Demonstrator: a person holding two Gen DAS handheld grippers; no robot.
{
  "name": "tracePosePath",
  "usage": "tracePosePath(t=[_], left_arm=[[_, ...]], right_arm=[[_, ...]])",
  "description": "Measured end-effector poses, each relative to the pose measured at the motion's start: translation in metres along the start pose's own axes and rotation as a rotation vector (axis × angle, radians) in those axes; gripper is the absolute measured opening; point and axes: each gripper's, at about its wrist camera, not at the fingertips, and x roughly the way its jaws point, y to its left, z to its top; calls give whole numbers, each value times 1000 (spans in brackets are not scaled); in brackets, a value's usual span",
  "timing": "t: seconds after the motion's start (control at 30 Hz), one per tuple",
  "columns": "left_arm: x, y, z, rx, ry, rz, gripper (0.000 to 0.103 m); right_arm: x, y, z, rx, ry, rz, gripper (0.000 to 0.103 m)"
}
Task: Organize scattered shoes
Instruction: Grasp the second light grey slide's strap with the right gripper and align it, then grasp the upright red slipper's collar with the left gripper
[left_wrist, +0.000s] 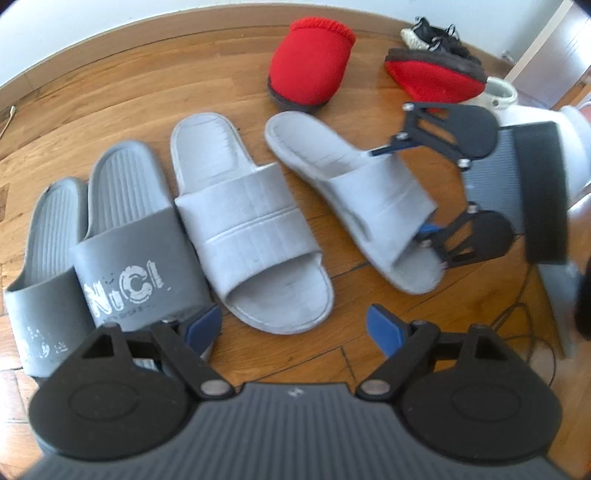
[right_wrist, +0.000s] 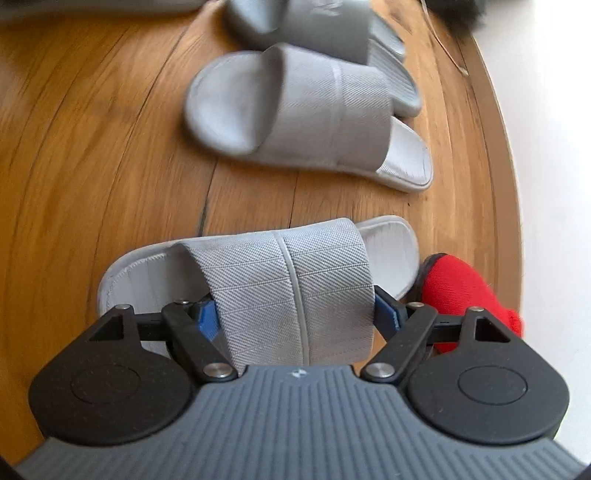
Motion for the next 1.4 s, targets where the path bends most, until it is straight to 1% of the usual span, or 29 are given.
tracePosePath(t=[0.13,0.23,0.3,0.5,0.7,0.8,0.87,0.9,0.93,1.0,1.03,1.1,1.2,1.23,1.27,1.3,1.37,1.4], left_arm=[[-7,3,-5,2,-14,-13,85],[-10,6,-12,-2,-7,-14,85],[-10,8,-14,-7,-4,-13,85],[-13,20,-18,-42,-3,4,85],[-14,20,-15,-58,-5,11,85],[-13,17,-12,-53,-11,13,85],[-11,13,-8,-40,-20,19,85],[-10,11,-5,-30,-26,25,85],[-10,8,-2,-19,-33,31,85],[-8,3,5,6,-46,40,85],[-8,1,9,20,-52,44,85],[-6,-5,17,54,-66,59,85],[0,-15,29,116,-84,87,85],[2,-22,36,156,-97,111,86],[5,-28,42,196,-109,136,86],[8,-32,49,234,-120,161,86],[14,-40,64,308,-141,210,87],[17,-44,72,343,-155,230,89]], right_arm=[[12,-13,19,52,20,-22,79],[18,-20,23,62,31,-38,79],[24,-25,27,85,45,-36,79],[32,-30,44,140,52,-33,79],[31,-24,41,155,49,-34,83],[20,-26,34,190,36,-2,84],[-3,-29,21,242,4,37,86],[-7,-32,19,257,-6,54,87],[-21,-36,9,299,-30,98,87],[-38,-42,-5,342,-49,131,90],[-55,-44,-20,365,-55,144,92],[-78,-44,-44,390,-48,164,92],[-104,-38,-81,450,-17,185,92],[-117,-32,-109,522,18,188,92],[-120,-30,-115,538,26,189,92],[-127,-24,-136,600,61,187,92],[-134,-11,-177,729,115,138,93],[-132,-9,-183,756,125,121,93]])
